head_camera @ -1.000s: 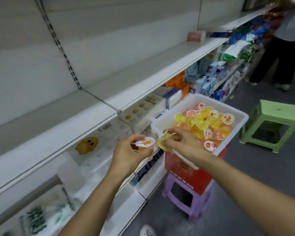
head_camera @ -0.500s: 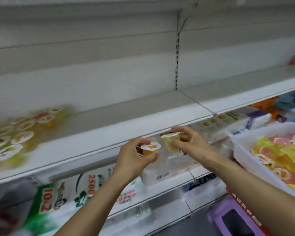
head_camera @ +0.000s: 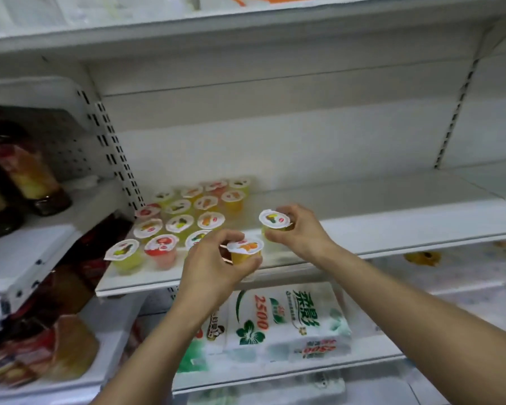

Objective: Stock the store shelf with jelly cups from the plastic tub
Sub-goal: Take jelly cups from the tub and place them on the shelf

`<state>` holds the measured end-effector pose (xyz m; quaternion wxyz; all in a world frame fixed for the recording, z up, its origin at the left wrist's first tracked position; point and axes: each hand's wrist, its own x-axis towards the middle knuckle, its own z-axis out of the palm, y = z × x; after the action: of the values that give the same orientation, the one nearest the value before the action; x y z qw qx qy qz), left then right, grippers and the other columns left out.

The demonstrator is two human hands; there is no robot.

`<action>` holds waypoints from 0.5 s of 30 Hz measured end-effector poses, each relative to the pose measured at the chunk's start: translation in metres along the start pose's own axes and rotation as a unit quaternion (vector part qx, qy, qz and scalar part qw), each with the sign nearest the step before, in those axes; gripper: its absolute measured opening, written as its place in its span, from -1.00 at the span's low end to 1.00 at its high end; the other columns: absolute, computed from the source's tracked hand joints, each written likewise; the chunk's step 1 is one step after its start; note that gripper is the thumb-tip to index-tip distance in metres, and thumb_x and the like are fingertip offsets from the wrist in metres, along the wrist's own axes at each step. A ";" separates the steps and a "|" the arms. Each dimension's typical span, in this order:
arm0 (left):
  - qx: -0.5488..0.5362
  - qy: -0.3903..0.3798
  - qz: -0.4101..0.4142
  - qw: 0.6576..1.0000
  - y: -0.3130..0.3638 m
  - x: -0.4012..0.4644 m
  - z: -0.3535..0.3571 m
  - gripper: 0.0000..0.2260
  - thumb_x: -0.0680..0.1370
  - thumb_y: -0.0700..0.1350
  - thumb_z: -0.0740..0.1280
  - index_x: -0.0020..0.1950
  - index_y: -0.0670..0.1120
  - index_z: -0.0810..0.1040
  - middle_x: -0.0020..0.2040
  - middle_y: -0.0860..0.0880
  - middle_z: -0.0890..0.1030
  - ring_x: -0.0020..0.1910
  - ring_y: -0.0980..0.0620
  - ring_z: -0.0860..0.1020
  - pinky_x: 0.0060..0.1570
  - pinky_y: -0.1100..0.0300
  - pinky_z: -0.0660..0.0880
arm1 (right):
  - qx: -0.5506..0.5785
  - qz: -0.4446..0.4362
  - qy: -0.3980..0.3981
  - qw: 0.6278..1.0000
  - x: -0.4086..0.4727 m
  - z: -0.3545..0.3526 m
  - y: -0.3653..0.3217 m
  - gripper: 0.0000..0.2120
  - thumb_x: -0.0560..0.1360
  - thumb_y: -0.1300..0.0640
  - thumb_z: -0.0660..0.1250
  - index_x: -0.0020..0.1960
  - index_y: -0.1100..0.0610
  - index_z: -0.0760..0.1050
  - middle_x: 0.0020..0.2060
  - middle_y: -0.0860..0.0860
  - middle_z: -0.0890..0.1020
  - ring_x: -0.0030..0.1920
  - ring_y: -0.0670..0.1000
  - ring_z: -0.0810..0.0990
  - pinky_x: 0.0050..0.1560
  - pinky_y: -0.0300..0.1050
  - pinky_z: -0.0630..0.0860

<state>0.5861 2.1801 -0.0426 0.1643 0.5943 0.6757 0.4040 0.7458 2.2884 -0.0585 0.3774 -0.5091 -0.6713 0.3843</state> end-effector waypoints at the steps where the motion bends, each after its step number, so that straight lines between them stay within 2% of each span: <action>1: 0.004 0.004 0.003 1.000 -0.005 0.002 -0.007 -0.64 0.31 0.09 0.55 0.06 0.16 0.57 -0.05 0.23 0.58 -0.15 0.26 0.55 -0.10 0.22 0.56 | -0.022 -0.006 0.002 1.000 0.009 0.012 -0.004 -0.47 0.34 0.13 0.54 0.25 0.10 0.44 0.07 0.00 0.60 0.04 -0.01 0.59 0.10 -0.13 0.53; 7: 0.030 0.029 0.022 0.999 -0.026 0.015 -0.036 -0.47 0.30 0.01 0.55 0.24 0.16 0.52 0.10 0.15 0.52 0.04 0.13 0.52 0.05 0.07 0.54 | -0.121 -0.006 -0.001 0.993 0.046 0.059 -0.011 -0.47 0.37 0.09 0.52 0.27 0.13 0.41 0.15 0.06 0.58 0.09 0.07 0.57 0.07 -0.08 0.52; 12: 0.027 0.042 0.031 0.998 -0.035 0.027 -0.051 -0.54 0.31 -0.02 0.55 0.13 0.24 0.49 0.09 0.14 0.49 0.04 0.13 0.50 0.06 0.10 0.53 | -0.111 -0.005 -0.005 0.994 0.061 0.072 -0.015 -0.51 0.39 0.09 0.50 0.24 0.14 0.40 0.13 0.06 0.59 0.07 0.07 0.58 0.08 -0.06 0.55; 15: 0.036 0.047 0.026 0.998 -0.036 0.039 -0.054 -0.54 0.31 0.03 0.54 0.18 0.15 0.54 0.12 0.12 0.51 0.03 0.12 0.51 0.04 0.11 0.53 | -0.114 -0.008 -0.011 0.993 0.063 0.075 -0.018 -0.46 0.39 0.07 0.50 0.26 0.13 0.36 0.16 0.07 0.58 0.12 0.09 0.58 0.13 -0.03 0.55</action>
<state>0.5152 2.1986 -0.0258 0.1001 0.5973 0.6815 0.4109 0.6593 2.3370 -0.0668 0.3127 -0.5390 -0.7189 0.3080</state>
